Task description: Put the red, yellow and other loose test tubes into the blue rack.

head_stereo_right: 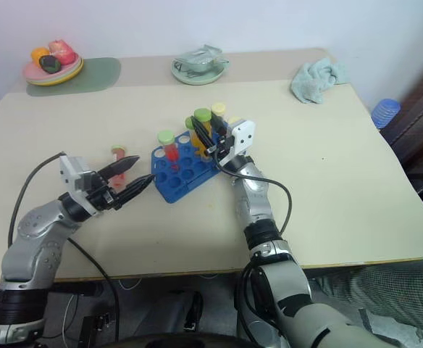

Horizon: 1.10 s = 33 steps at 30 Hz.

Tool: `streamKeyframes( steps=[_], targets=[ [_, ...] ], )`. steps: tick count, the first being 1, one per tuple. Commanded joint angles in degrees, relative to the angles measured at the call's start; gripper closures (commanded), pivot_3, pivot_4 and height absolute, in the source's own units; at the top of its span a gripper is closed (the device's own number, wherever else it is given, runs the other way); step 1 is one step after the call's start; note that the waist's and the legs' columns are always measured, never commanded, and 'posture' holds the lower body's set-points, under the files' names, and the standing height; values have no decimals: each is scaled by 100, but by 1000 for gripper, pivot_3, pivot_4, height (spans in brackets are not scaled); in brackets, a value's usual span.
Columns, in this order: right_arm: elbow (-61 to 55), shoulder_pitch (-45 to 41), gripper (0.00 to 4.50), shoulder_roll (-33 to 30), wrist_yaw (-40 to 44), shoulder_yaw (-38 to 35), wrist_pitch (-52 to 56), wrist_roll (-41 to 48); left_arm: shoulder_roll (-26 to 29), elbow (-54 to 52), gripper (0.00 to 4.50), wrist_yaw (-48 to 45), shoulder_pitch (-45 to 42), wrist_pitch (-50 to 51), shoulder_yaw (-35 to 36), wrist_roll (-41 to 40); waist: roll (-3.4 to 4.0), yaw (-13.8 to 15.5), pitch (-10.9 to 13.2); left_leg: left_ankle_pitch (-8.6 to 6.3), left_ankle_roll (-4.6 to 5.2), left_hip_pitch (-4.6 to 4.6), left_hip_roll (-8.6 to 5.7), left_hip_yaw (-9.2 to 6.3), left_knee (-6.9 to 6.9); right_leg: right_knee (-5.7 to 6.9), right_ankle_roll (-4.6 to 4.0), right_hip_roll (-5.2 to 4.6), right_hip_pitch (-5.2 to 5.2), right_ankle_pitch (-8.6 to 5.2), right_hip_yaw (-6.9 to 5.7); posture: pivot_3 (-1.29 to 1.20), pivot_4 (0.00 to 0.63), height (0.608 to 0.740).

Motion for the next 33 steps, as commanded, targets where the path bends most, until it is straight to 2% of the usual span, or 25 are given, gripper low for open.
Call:
streamKeyframes(
  steps=[1, 33],
  targets=[
    [206, -120, 3365, 17, 33, -121, -172, 27, 98, -225, 1289, 32, 2, 26, 143, -100, 0, -2, 0, 0, 0, 1, 0, 1, 0, 0, 0, 0, 0, 0, 1, 0, 150, 740],
    [63, 248, 3365, 121, 116, -125, -328, -61, 150, -268, 1289, 114, -323, 283, 61, -114, 2, 1, -2, 0, 0, 2, 1, 1, -1, 1, -1, 2, 0, 0, 3, 0, 150, 740]
  ],
)
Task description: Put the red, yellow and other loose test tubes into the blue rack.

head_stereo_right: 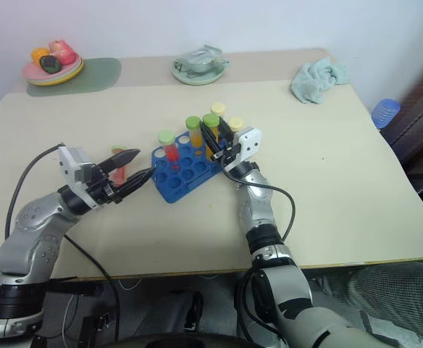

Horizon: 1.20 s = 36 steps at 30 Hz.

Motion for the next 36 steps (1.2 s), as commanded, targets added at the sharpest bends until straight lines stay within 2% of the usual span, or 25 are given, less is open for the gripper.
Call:
streamKeyframes(
  steps=[1, 3, 4, 8, 12, 14, 18, 22, 26, 30, 32, 36],
  targets=[
    [70, -6, 3365, 106, 55, 34, -120, 10, 48, -137, 1289, -22, -53, -77, 73, -40, 0, -3, 0, 0, 0, 0, 0, 0, 0, 0, 0, 0, 0, 0, 0, 0, 150, 740],
    [133, -23, 2325, 119, 72, 31, -225, -5, 41, -140, 1289, -11, -32, -80, 80, -39, 0, -6, 0, 0, 0, 0, 0, 0, 0, 0, 0, 0, 0, 0, 0, 0, 150, 740],
    [164, -31, 1993, 127, 67, 29, -265, -13, 39, -141, 1289, -4, -23, -80, 84, -39, 0, -10, 0, 0, 0, 0, 0, 0, 0, 0, 0, 0, 0, 0, 0, 0, 150, 740],
    [210, -7, 41, 59, -186, 145, -542, -388, 10, -178, 1289, 122, 57, -29, 192, -96, 0, -13, 0, 0, 0, 0, 0, 0, 0, 1, 0, 1, -1, 0, 1, 0, 150, 740],
    [-58, 51, 41, -102, -365, 280, -501, -680, -23, -194, 1289, 269, 82, -8, 276, -161, 0, -2, 0, 0, 0, 0, 0, 1, 0, 1, 0, 1, -1, 0, 1, 0, 150, 740],
    [-616, 158, 41, -374, -291, 444, -205, -844, -105, -194, 1289, 496, 44, 120, 404, -308, 0, 4, 0, 0, 0, 0, 0, 1, 0, 1, 0, 1, -1, 0, 1, 0, 150, 740],
    [-2122, 488, 41, -980, 5, 637, 1089, -594, -273, -184, 1289, 1294, -114, 415, 678, -344, -1, 27, 0, 0, 0, -4, 0, 1, 2, -1, 0, -2, -2, 0, 1, 0, 150, 740],
    [-3426, 827, 41, -1619, 169, 624, 2345, -257, -354, -300, 1289, 2388, -210, 560, 670, 379, -3, 39, -1, 0, 0, -4, 0, 0, 1, -2, 0, -1, -2, 0, 1, 0, 150, 740],
    [-4649, 1220, 41, -2317, 292, 649, 3603, -58, -541, -331, 1289, 2879, -561, 873, 666, 261, -4, 62, -1, 0, 0, -4, 0, 2, 1, -2, 0, -2, -2, 0, 2, 0, 150, 740],
    [-5633, 1404, 41, -3230, 738, 534, 4720, 350, -777, -223, 1289, 4240, -1328, 2210, 822, 285, -9, 99, 1, -2, 2, -9, -1, 1, 7, -6, 2, -5, 0, 1, 1, 0, 150, 740],
    [-5941, 1358, 41, -3824, 1124, 379, 5249, 669, -778, -19, 1289, 4930, -1883, 3444, 937, 298, -13, 98, 1, -2, 4, -9, -2, 1, 9, -6, 3, -5, 1, 1, 0, 0, 150, 740],
    [-6050, 1057, 41, -4831, 1833, 150, 5789, 1059, -860, 612, 1289, 5636, -2988, 5086, 1327, 250, -19, 69, 4, -2, 4, -8, -1, 2, 7, -7, 6, -4, 3, 2, -1, 0, 150, 740]
  ],
)
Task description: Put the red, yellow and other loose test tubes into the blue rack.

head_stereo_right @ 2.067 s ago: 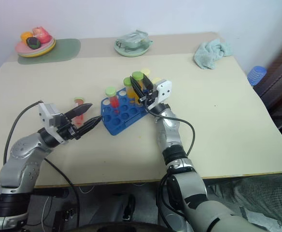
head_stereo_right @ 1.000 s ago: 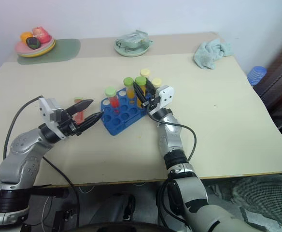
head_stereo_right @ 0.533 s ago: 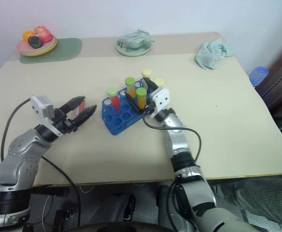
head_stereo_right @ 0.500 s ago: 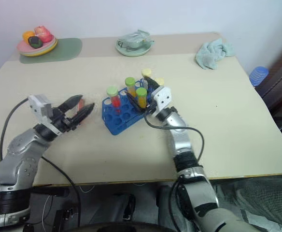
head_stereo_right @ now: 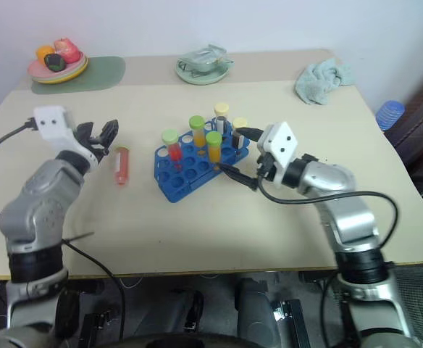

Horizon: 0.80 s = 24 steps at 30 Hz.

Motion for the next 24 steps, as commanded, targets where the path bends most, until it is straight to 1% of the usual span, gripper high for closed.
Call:
streamKeyframes(
  steps=[1, 3, 5, 9, 13, 19, 24],
  targets=[
    [-200, -403, 41, -584, 588, -326, 356, 416, -8, 454, 1289, 560, -810, 1293, 410, -2, -5, -9, 4, 0, 0, -1, 0, 0, 0, 0, 0, 0, -1, 0, 0, 0, 150, 740],
    [-103, -586, 41, -769, 747, -326, 374, 441, -58, 856, 1289, 811, -1300, 1957, 593, 136, -15, -14, 8, 1, -1, -1, 1, 1, 2, 2, 1, 0, -1, 1, -2, 0, 150, 740],
    [-29, -699, 41, -809, 787, -302, 373, 429, -125, 1144, 1289, 981, -1627, 2406, 771, 280, -21, -15, 7, 1, -1, -1, 1, 1, 0, 0, 2, 0, -2, 1, -2, 0, 150, 740],
    [49, -814, 41, -795, 813, -260, 330, 356, -302, 1835, 1289, 1277, -2240, 2824, 1074, 668, -30, 14, 11, 0, -1, -4, -1, 1, 0, -2, 3, -3, -3, 1, -2, 0, 150, 740],
    [-34, -739, 41, -842, 762, -310, 335, 323, -417, 2787, 1289, 1571, -2780, 2733, 1270, 1084, -33, 68, 13, 1, -3, -6, -1, 1, 2, -1, 4, -4, -6, 2, -3, 0, 150, 740],
    [-164, -656, 41, -862, 674, -400, 410, 389, -562, 3933, 1289, 1758, -3259, 2388, 1447, 1403, -34, 127, 13, 0, -3, -8, -3, 2, 1, -3, 5, -6, -8, 3, -3, 0, 150, 740],
    [-241, -609, 41, -881, 615, -451, 482, 395, -469, 5160, 1289, 1858, -3503, 1973, 1591, 1519, -34, 108, 13, 0, -3, -7, -6, 2, 2, -2, 8, -10, -7, 4, -3, 0, 150, 740]
  ],
)
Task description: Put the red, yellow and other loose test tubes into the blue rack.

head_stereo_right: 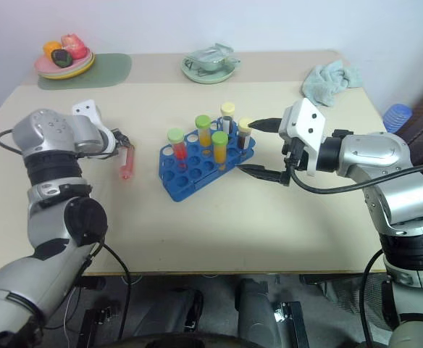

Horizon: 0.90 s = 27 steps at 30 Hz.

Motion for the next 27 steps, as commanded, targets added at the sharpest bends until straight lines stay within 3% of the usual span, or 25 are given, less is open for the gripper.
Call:
streamKeyframes(
  steps=[1, 3, 6, 7, 11, 13, 15, 18, 23, 27],
  targets=[
    [-197, -4, 13, -105, -52, -216, -6, 48, 136, 634, 1534, 44, -157, -308, 60, 98, 0, -15, 0, 0, 0, 0, 1, 1, -1, 1, 0, 1, -2, 0, 0, 0, 150, 740],
    [-210, 13, 0, -111, -59, -223, -5, 38, 186, 818, 2100, 34, -218, -333, 46, 97, 3, -18, -2, 1, -2, 3, 2, 3, -1, 6, 0, 1, -3, 0, 1, 0, 150, 740],
    [-221, 26, 0, -100, -86, -235, 4, 48, 230, 880, 3499, 69, -236, -343, 86, 97, 3, -3, -2, 2, -3, 4, 2, 5, 1, 8, 0, 0, -1, 0, 2, 0, 150, 740],
    [-221, 32, 0, -96, -94, -234, -1, 44, 242, 842, 3712, 53, -224, -331, 77, 97, 3, -2, -3, 2, -3, 3, 2, 5, 2, 8, 0, 0, -1, 0, 2, 0, 150, 740],
    [-209, 62, 0, -77, -113, -215, -67, -1, 242, 44, 3714, -247, 7, -22, -66, 0, 2, -14, -2, 2, -3, 2, 2, 4, 2, 8, 0, -1, -2, 0, 3, 0, 150, 740],
    [-193, 70, 0, -73, -119, -220, -91, -6, 215, -973, 3714, -698, 357, 283, -185, -270, 1, -33, -1, 2, -3, 0, 3, 5, 1, 8, 0, 0, -6, 0, 4, 0, 150, 740],
    [-176, 71, 0, -63, -127, -212, -105, -11, 262, -2452, 3714, -1691, 1156, -242, -533, -752, 2, -56, -1, 2, -3, -3, 3, 5, -4, 7, 0, 0, -11, 0, 5, 0, 150, 740],
    [-168, 101, 0, -27, -152, -210, -113, 4, 187, -3814, 3714, -3477, 2028, -490, -76, -2260, 1, -45, -1, 2, -3, -5, 6, 9, -3, 6, -1, 0, -13, 1, 6, 0, 150, 740],
    [-162, 155, 0, 78, -217, -191, -133, 28, 1356, -4921, 3714, -4305, 3476, -1670, -1488, -1541, 6, -45, -4, 2, -2, 5, 5, 13, -1, 6, -1, 1, -3, 1, 10, 0, 150, 740],
    [-152, 203, 0, 150, -286, -173, -205, -21, 1663, -5200, 3714, -4881, 4249, -3212, -1897, -1090, 4, -4, -3, 1, -1, 6, 6, 15, -1, 1, -2, 2, 1, 1, 13, 0, 150, 740]
  ],
)
